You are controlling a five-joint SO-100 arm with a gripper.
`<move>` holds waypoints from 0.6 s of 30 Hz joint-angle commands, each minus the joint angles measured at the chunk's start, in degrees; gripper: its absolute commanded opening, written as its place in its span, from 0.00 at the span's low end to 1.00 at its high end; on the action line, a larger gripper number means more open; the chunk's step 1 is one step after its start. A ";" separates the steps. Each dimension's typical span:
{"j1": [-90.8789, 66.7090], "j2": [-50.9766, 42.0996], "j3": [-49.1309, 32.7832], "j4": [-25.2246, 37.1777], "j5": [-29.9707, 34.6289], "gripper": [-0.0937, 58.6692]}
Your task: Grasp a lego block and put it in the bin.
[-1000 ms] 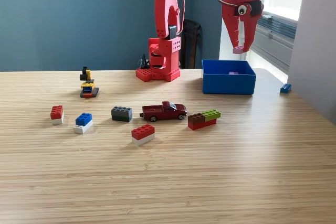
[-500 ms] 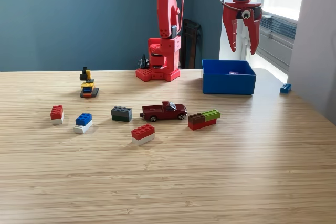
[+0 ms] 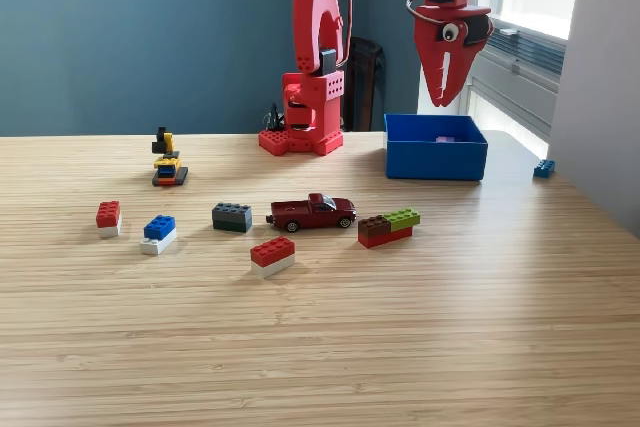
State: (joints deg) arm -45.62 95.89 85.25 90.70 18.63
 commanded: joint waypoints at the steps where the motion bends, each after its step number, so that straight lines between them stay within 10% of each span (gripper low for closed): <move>1: 13.01 0.53 -2.90 0.35 -3.60 0.00; 18: 28.65 0.53 -1.76 -0.88 -11.25 0.00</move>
State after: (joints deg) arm -17.14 95.80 85.25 90.70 7.38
